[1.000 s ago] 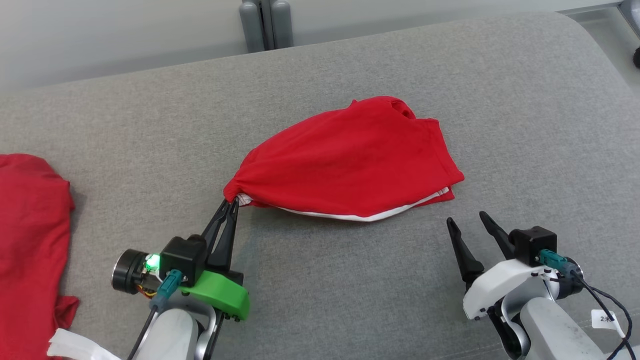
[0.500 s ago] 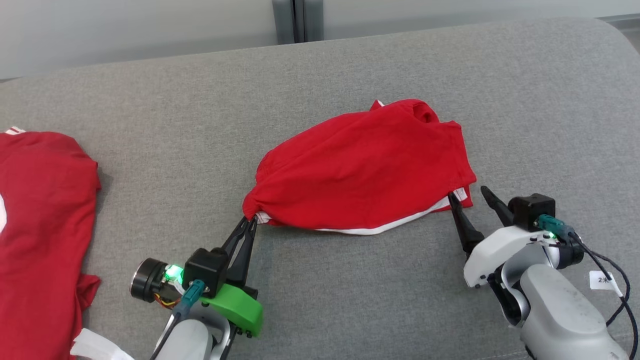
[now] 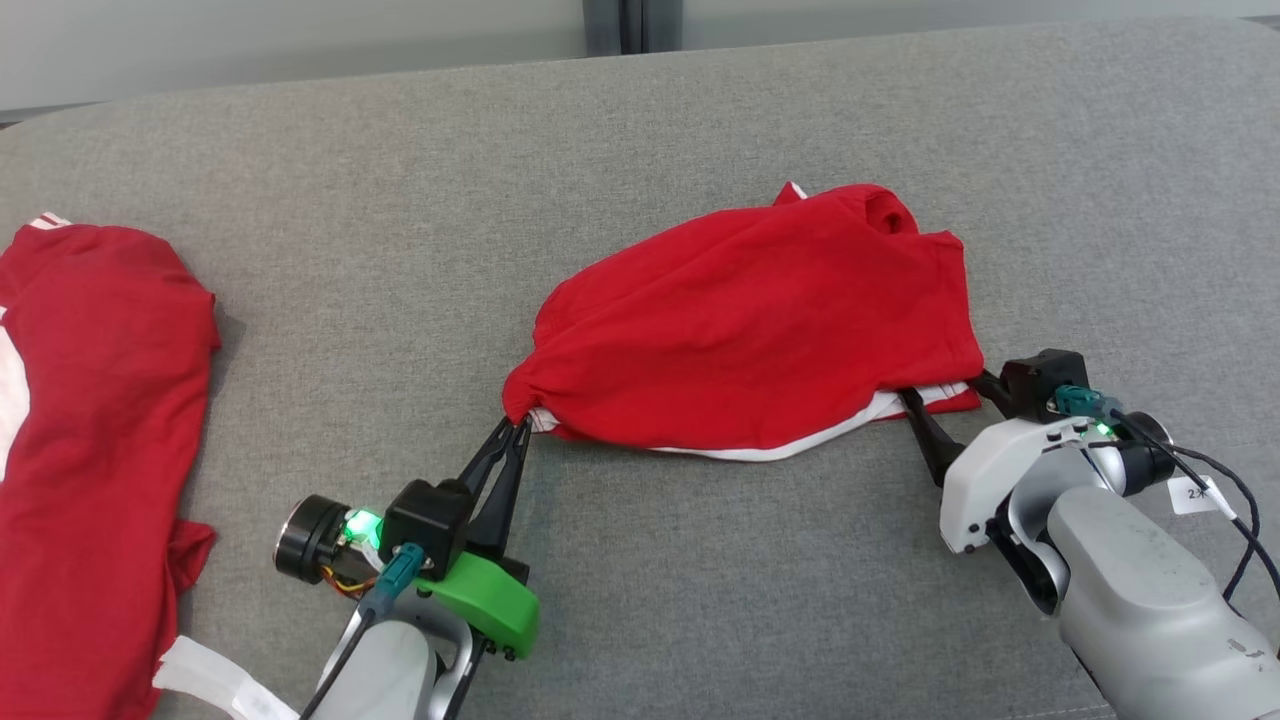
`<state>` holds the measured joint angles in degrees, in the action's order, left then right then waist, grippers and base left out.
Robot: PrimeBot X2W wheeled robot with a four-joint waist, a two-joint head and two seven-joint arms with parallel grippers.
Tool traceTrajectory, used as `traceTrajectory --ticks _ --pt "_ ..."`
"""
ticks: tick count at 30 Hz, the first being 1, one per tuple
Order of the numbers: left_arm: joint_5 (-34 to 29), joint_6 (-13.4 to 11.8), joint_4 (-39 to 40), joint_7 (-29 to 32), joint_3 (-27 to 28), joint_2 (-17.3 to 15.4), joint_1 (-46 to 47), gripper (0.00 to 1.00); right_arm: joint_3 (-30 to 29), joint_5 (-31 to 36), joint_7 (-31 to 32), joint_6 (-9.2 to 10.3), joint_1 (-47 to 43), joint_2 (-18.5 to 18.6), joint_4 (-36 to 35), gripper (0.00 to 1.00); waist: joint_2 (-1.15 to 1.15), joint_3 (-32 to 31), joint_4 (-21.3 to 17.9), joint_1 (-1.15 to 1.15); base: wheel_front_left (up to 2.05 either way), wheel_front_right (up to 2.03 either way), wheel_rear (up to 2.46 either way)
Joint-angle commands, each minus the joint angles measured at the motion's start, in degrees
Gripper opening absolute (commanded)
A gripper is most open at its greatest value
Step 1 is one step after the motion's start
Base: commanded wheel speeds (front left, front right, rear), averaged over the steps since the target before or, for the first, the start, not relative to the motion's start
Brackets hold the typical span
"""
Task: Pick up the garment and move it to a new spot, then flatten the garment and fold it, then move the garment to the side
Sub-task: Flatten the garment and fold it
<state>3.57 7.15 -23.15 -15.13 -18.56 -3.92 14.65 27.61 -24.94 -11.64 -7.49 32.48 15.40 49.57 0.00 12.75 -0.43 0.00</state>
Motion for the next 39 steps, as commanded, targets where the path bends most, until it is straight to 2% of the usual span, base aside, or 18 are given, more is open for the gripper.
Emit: traceTrajectory --ticks 1,8,9,10,12,21,28,39 --pt "0.3 0.2 -0.1 0.0 0.0 0.1 0.7 0.0 1.0 -0.9 -0.1 0.0 0.9 0.2 0.6 1.0 0.0 0.3 0.1 0.0 0.0 0.0 0.0" --pt "0.4 0.2 -0.3 0.0 -0.3 0.1 0.8 0.0 5.1 -3.5 -1.1 0.0 3.1 0.7 3.0 1.0 0.0 0.7 0.2 0.0 0.0 0.0 0.0" --pt "0.4 0.2 -0.4 0.0 -0.3 0.1 0.8 0.0 5.7 -3.9 -1.2 0.0 3.2 0.7 3.2 0.97 0.0 0.7 0.2 0.0 0.0 0.0 0.0" --pt "0.4 0.3 -0.4 0.0 -0.2 0.1 0.8 0.0 6.3 -4.3 -1.3 0.0 3.3 0.7 3.6 0.36 0.0 0.6 0.2 0.0 0.0 0.0 0.0" --pt "0.4 0.3 -0.6 0.0 -0.1 0.1 0.8 0.0 7.3 -5.0 -1.6 0.0 3.6 0.9 3.8 0.0 0.0 0.4 0.1 0.0 0.0 0.0 0.0" --pt "0.8 0.3 -1.7 0.0 0.7 -0.1 -0.8 0.0 10.5 -7.6 -3.2 0.0 2.3 2.0 1.9 0.0 0.0 -1.5 -1.5 0.0 0.0 0.0 0.0" --pt "0.9 0.3 -1.8 0.0 1.8 -0.9 -1.7 0.0 13.2 -11.8 -3.6 0.0 0.0 4.9 -4.9 0.0 0.0 -4.2 -3.4 0.0 0.0 0.0 0.0" --pt "2.9 0.4 1.3 0.0 3.2 -2.7 0.4 0.0 14.6 -20.7 -3.5 0.0 -0.8 14.5 -21.5 0.0 0.0 -9.5 -4.6 0.0 0.0 0.0 0.0"
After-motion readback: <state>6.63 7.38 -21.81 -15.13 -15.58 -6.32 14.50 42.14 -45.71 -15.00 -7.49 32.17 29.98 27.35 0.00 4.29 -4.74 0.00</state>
